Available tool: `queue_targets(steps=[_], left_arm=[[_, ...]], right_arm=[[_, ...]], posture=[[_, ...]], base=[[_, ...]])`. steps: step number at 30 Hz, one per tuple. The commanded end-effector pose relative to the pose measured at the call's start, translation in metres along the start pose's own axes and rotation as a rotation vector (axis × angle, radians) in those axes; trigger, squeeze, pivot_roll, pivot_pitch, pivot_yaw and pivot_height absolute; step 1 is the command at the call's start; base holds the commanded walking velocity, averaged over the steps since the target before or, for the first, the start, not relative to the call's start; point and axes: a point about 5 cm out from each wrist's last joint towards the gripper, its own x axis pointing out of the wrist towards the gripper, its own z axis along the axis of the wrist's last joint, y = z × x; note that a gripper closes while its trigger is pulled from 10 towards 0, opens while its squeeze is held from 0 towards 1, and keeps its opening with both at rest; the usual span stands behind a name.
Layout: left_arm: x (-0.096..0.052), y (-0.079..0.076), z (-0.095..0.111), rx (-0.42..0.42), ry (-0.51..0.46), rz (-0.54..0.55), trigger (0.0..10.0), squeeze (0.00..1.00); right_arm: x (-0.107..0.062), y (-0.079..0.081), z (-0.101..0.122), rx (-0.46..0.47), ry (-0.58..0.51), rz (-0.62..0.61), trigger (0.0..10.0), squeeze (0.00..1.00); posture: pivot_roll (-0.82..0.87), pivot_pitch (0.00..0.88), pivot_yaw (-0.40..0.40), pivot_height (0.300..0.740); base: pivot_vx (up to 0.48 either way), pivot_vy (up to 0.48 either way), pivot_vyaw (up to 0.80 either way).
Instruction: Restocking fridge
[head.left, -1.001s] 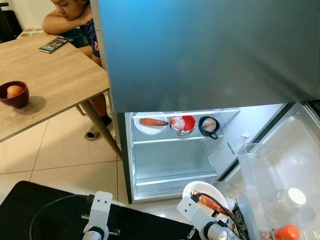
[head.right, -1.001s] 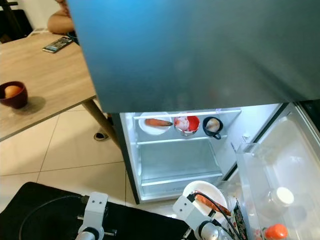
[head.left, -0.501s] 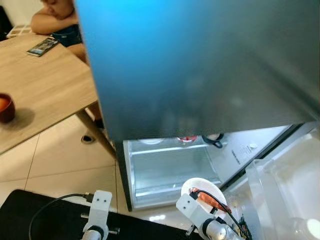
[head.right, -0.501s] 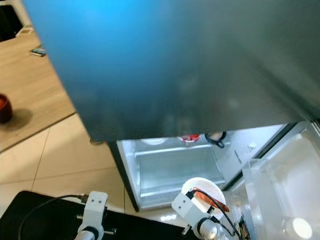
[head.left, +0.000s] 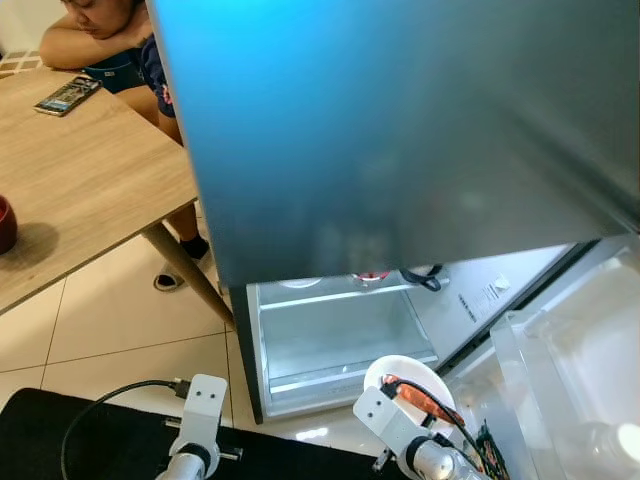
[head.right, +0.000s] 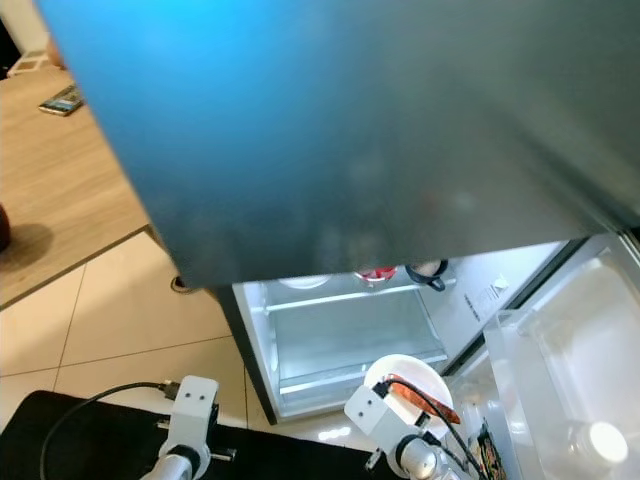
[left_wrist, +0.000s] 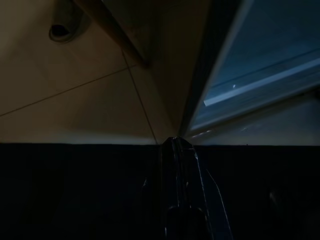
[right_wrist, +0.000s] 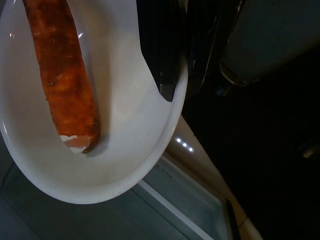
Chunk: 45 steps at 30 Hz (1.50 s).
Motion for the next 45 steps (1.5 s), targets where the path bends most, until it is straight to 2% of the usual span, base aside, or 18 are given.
queue_targets(steps=[1, 23, 45], left_arm=[[-0.0032, 0.0013, -0.0055, 0.000, 0.015, 0.000, 10.0, 0.00], [-0.0026, -0.0010, -0.0041, -0.022, 0.005, -0.008, 10.0, 0.00], [-0.0013, -0.0043, -0.0019, -0.028, -0.002, -0.022, 10.0, 0.00]], right_arm=[[-0.0017, 0.0029, -0.0046, 0.006, 0.010, 0.001, 10.0, 0.00], [-0.0019, 0.0026, -0.0051, 0.009, 0.010, 0.001, 10.0, 0.00], [-0.0027, 0.0002, -0.0064, 0.005, 0.011, -0.003, 10.0, 0.00]], posture=[[-0.09, 0.110, -0.030, 0.740], [-0.10, 0.103, -0.026, 0.740], [-0.10, 0.110, -0.031, 0.740]], base=[[0.000, 0.000, 0.00], [0.000, 0.000, 0.00], [-0.300, 0.000, 0.00]])
